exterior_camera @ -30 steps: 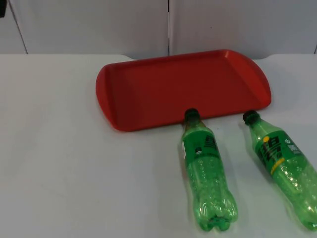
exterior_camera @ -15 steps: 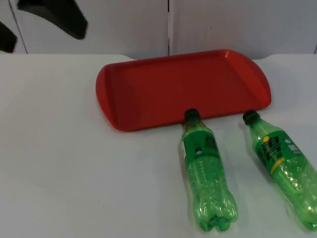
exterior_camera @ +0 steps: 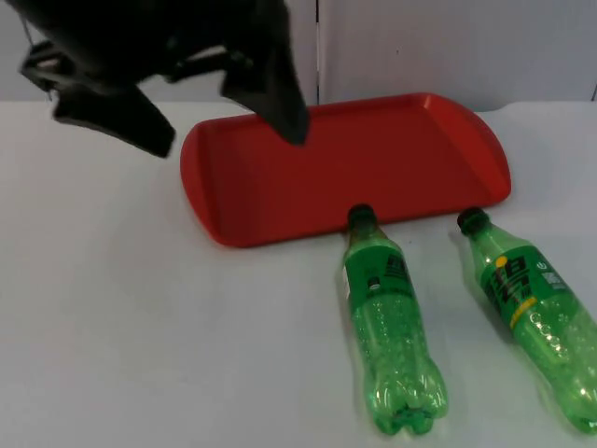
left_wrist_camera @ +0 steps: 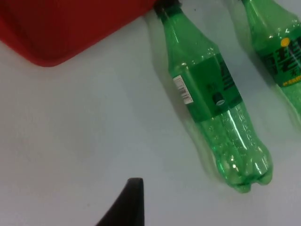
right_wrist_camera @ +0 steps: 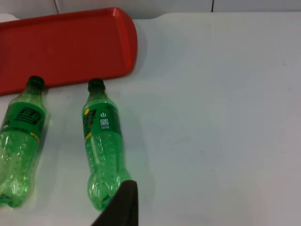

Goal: Place the bottle upright on the tray.

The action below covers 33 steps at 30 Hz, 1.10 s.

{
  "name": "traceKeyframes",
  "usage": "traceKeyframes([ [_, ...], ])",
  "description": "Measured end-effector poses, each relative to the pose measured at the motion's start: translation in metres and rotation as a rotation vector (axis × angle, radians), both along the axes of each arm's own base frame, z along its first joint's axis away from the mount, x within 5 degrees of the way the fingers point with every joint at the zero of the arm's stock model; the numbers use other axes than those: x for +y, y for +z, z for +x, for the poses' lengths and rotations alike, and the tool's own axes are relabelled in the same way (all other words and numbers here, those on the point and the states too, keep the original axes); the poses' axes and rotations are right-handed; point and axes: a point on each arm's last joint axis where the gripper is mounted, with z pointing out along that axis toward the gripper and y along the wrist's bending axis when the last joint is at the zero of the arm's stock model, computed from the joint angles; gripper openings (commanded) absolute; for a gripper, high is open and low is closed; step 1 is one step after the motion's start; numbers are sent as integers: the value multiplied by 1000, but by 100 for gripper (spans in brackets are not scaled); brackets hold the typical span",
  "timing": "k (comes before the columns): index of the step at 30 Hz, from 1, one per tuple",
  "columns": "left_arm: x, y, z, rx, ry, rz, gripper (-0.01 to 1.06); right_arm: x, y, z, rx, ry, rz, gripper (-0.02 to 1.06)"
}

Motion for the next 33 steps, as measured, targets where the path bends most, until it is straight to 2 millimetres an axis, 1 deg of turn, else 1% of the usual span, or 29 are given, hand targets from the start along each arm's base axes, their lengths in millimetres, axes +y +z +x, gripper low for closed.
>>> traceKeyframes([
  [4,-24,-10,10,30,-15,9,105,0,0,0,0,0,0,105],
  [5,-24,-10,10,30,-15,9,105,0,0,0,0,0,0,105],
  [6,-32,-11,14,31,-17,15,105,0,0,0,0,0,0,105],
  [9,-50,-17,22,35,-6,43,105,0,0,0,0,0,0,105],
  [10,-50,-17,22,35,-6,43,105,0,0,0,0,0,0,105],
  [15,-82,-32,31,40,4,89,105,0,0,0,0,0,0,105],
  [16,-82,-32,31,40,4,89,105,0,0,0,0,0,0,105],
  [20,-103,-50,35,61,28,127,105,0,0,0,0,0,0,105],
  [21,-103,-50,35,61,28,127,105,0,0,0,0,0,0,105],
  [24,-110,-64,37,82,69,157,105,0,0,0,0,0,0,105],
  [26,-112,-73,39,101,103,172,105,0,0,0,0,0,0,105],
  [28,-112,-77,40,109,115,177,105,0,0,0,0,0,0,105],
  [30,-113,-87,41,133,137,191,105,0,0,0,0,0,0,105],
  [31,-113,-87,41,133,137,191,105,0,0,0,0,0,0,105],
  [33,-113,-94,42,149,149,201,105,0,0,0,0,0,0,105],
])
